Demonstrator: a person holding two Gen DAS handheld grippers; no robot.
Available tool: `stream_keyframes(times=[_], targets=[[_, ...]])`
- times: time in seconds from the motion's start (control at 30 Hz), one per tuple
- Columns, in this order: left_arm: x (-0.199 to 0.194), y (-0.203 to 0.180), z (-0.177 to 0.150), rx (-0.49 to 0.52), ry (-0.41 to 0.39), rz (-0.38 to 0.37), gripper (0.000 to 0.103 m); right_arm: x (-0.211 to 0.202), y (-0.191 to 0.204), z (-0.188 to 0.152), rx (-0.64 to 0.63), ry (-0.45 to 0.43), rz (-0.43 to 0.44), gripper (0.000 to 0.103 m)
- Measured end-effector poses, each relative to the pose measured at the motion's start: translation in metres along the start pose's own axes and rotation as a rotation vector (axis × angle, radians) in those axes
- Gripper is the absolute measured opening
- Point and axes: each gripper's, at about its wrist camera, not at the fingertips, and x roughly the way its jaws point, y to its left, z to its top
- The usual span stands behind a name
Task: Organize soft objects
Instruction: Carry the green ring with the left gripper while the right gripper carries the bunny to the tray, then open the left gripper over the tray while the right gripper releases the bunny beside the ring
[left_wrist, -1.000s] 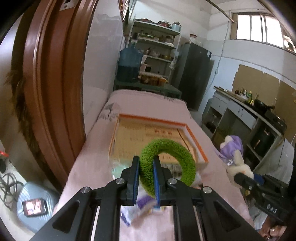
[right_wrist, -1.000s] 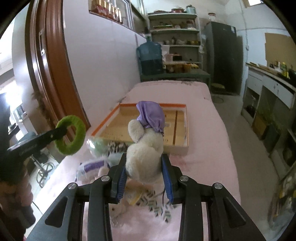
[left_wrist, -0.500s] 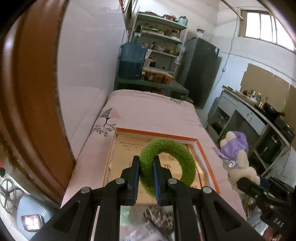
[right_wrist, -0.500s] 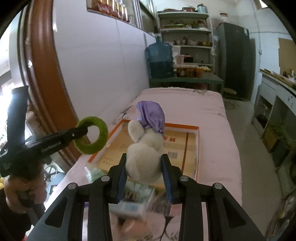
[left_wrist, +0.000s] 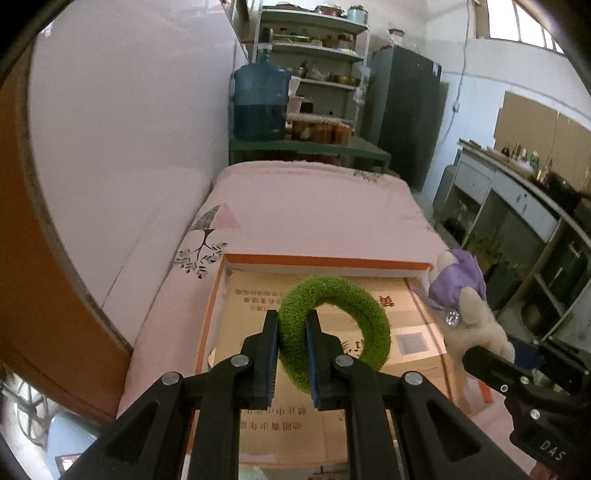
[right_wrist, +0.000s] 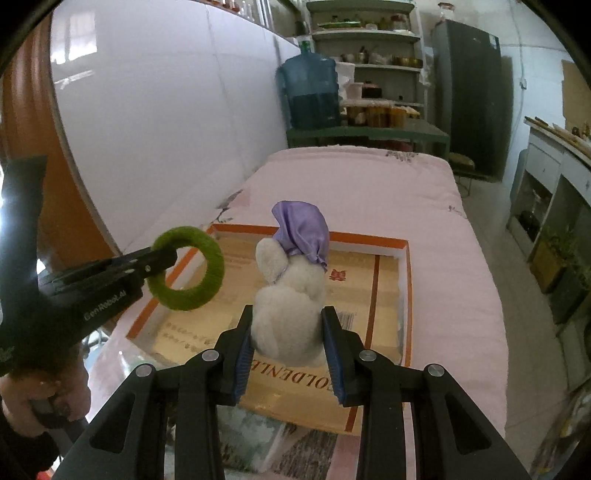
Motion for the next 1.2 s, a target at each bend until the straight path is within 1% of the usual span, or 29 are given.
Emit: stream_keyframes(times=[0.23,0.43,0.67,0.83,1.03,1.17,1.2], targets=[[0.024,-0.005,0.001,0.01,0.03,0.013,0.014,0.029,-0.012,0.001,0.025,0.03,-0.003,0.036],[0.04,-0.005,0.002,0.009,0.049,0.023,0.014,0.042,-0.02,0.002,0.041,0.047,-0.001,0.036],[0.058,-0.004,0.0,0.009,0.089,0.032,0.014,0.055,-0.025,0.003,0.044,0.069,-0.004,0.036],[0.073,-0.004,-0.004,0.005,0.127,0.029,0.014,0.069,-0.029,-0.001,0.053,0.097,-0.001,0.036],[0.084,-0.006,-0.011,0.024,0.17,0.032,0.014,0.083,-0.032,-0.009,0.069,0.133,0.006,0.036],[0.087,-0.005,-0.012,0.022,0.185,0.016,0.014,0.086,-0.033,-0.01,0.067,0.138,0.005,0.036],[0.088,-0.005,-0.012,0.022,0.188,0.009,0.015,0.086,-0.033,-0.01,0.067,0.14,0.005,0.038]])
